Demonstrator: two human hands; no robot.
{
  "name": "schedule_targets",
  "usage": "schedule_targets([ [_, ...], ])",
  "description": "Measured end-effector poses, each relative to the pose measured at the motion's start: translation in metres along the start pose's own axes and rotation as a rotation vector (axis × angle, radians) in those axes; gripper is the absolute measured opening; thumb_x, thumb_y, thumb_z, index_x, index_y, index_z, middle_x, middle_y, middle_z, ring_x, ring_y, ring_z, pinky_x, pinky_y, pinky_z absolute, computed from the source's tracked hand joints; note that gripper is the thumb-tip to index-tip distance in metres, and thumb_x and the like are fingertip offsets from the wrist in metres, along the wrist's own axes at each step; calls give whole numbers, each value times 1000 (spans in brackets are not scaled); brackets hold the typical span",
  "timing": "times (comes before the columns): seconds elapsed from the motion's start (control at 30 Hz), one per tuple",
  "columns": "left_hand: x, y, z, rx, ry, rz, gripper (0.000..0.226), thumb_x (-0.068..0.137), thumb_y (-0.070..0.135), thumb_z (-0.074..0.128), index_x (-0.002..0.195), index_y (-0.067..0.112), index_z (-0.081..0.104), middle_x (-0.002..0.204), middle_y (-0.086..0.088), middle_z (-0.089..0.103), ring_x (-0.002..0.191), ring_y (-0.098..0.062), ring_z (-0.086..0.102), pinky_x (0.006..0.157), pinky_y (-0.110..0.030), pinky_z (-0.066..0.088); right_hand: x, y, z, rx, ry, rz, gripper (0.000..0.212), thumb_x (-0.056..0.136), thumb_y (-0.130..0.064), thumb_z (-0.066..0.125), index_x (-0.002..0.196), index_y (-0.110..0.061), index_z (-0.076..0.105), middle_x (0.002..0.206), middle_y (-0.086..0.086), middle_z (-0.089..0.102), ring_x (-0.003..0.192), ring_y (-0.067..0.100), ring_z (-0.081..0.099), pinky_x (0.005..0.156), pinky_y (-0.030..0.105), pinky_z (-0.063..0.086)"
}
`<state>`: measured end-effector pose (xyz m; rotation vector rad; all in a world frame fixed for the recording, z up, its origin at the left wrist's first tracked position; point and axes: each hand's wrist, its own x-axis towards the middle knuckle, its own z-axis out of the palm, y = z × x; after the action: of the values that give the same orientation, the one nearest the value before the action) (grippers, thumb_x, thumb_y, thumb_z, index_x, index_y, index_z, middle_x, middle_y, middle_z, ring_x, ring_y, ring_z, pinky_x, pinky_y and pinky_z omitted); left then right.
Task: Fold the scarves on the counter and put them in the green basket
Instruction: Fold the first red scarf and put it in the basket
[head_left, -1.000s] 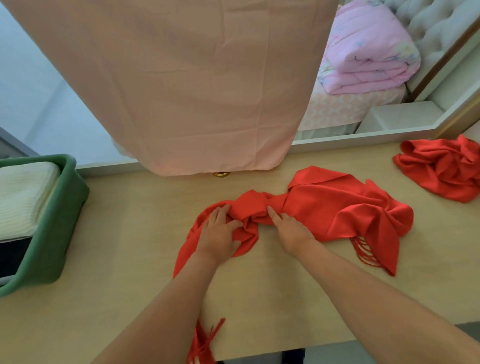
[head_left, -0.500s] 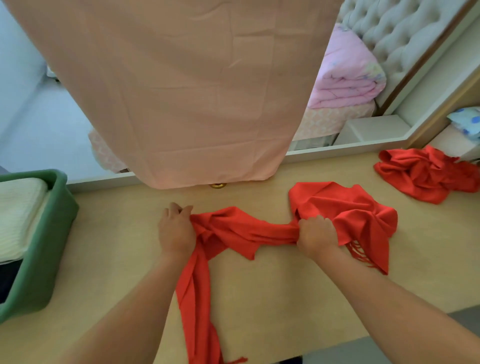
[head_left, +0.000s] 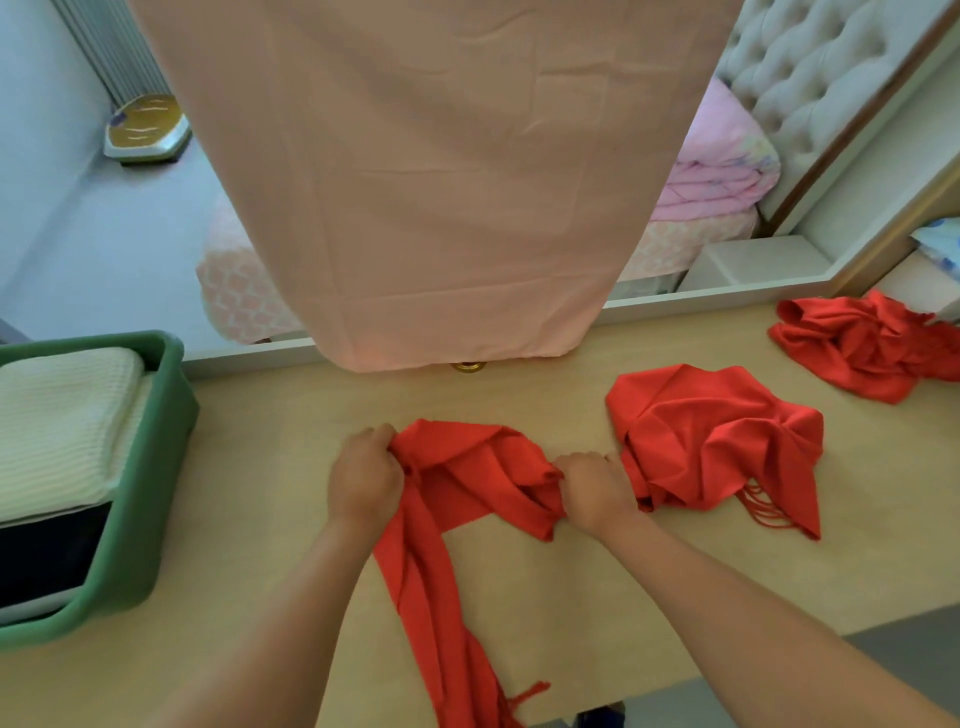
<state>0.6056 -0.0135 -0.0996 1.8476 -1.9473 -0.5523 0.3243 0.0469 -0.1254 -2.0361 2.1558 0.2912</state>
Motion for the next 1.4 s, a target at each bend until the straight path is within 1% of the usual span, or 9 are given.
schedule_targets([
  [0.1,17,-14,-28,96,386,116,31,61,5,47,80,12,70,79,-11,57,76,-34,52,65,-40,37,5,-1,-13,289,290,46,31,86,-19,45,106,-18,69,103,7,74,99,29,67,86,39,45],
  [0.2,29,-20,-52,164,485,123,35,63,4,52,83,20,76,89,-8,60,84,-33,51,74,-41,34,11,-3,-38,502,531,80,37,78,-17,43,98,-12,73,92,8,74,86,33,68,77,44,53],
  [0.33,26,-7,-53,554,50,14,32,82,16,48,97,24,74,104,-2,66,101,-30,58,87,-37,38,5,-9,-46,507,400,-12,29,71,-23,53,89,-20,75,86,0,71,84,25,67,77,39,52],
  [0.5,9,17,-20,725,-241,69,33,90,19,44,116,21,63,118,-2,63,111,-25,58,94,-35,40,-20,-28,-29,514,-382,-178,28,76,-20,78,104,-18,78,103,-6,75,86,-1,63,74,9,44],
  [0.67,5,38,33,305,-561,322,64,91,9,46,151,28,30,155,-1,33,141,-23,32,112,-41,32,-22,-8,-5,508,-92,-61,33,76,-14,65,107,-21,75,109,-2,73,104,15,65,91,22,45],
  [0.8,1,47,66,455,-623,313,68,101,28,43,157,29,5,158,-4,27,141,-27,32,112,-44,28,-21,23,14,400,-143,-36,54,73,-23,63,127,-30,61,127,-3,57,120,22,53,104,35,42],
  [1.03,7,45,75,571,-419,366,28,93,34,46,110,27,67,116,0,59,111,-25,51,92,-37,37,-12,37,29,187,-89,-101,40,85,-15,60,119,-34,62,126,-8,52,122,17,46,97,34,32],
  [1.17,15,47,58,-67,-192,198,8,79,20,50,79,13,55,84,-4,60,81,-27,56,73,-38,45,0,40,13,248,41,-31,23,77,-24,69,98,-32,66,110,-8,57,110,20,48,89,35,29],
  [1.4,34,61,-4,-248,125,220,22,71,-2,49,87,13,44,84,-5,49,77,-27,45,70,-41,40,24,36,-52,471,548,-20,25,58,-8,72,76,-20,59,77,-1,58,77,26,55,72,39,39],
])
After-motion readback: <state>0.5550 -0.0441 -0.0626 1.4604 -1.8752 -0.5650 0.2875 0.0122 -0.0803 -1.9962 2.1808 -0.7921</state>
